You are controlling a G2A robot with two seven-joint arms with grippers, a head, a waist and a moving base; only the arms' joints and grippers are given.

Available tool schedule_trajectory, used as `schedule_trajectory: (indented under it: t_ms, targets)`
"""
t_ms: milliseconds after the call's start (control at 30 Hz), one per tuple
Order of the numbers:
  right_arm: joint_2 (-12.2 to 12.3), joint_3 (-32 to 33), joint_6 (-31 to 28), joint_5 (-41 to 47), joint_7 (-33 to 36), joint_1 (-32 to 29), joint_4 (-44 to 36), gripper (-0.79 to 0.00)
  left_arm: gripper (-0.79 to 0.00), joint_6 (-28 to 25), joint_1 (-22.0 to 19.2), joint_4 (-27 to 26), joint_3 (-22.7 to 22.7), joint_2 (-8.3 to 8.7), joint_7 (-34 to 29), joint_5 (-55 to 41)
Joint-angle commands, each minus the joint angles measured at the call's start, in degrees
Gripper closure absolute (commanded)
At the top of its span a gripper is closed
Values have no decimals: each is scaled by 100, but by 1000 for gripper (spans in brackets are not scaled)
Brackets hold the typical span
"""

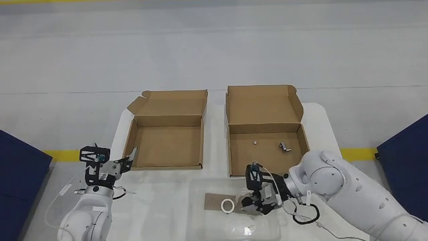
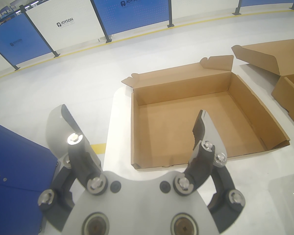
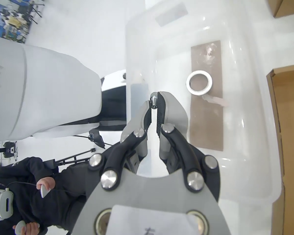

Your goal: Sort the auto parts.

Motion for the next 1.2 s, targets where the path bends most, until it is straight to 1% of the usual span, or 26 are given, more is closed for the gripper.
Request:
schedule_trajectory:
  t_ms: [0, 67, 167, 267, 367, 767, 833, 900, 967, 1000, 1033, 1167]
  targets:
    - [148, -1, -280, 307, -283, -19, 37, 0, -785, 0, 0, 0, 0, 0, 0, 0]
    - [303, -46, -641, 609, -642, -33, 36, 0, -785, 0, 0, 0, 0, 0, 0, 0]
    - [556, -208, -1189, 797, -1190, 15, 37, 0, -785, 0, 0, 0, 0, 0, 0, 0]
    - [831, -396, -1189, 1482, -1191, 184, -308, 0, -785, 0, 0, 0, 0, 0, 0, 0]
    - [1005, -577, -1189, 2025, -1191, 337, -643, 0, -785, 0, 0, 0, 0, 0, 0, 0]
    - [1005, -577, -1189, 2025, -1191, 337, -643, 0, -785, 0, 0, 0, 0, 0, 0, 0]
    - [994, -566, -1160, 2106, -1365, 276, -683, 0, -785, 0, 0, 0, 0, 0, 0, 0]
    - [995, -552, -1189, 2471, -1499, 176, -748, 0, -785, 0, 0, 0, 0, 0, 0, 0]
    - [1007, -530, -1189, 2945, -1407, 111, -881, 0, -785, 0, 0, 0, 0, 0, 0, 0]
    - [1024, -473, -1189, 3364, -1195, 81, -974, 0, -785, 0, 0, 0, 0, 0, 0, 0]
    - [1042, -449, -1189, 3585, -1192, 47, -1050, 0, -785, 0, 0, 0, 0, 0, 0, 0]
    - [1140, -477, -1189, 4021, -1190, -20, -1410, 0, -785, 0, 0, 0, 0, 0, 0, 0]
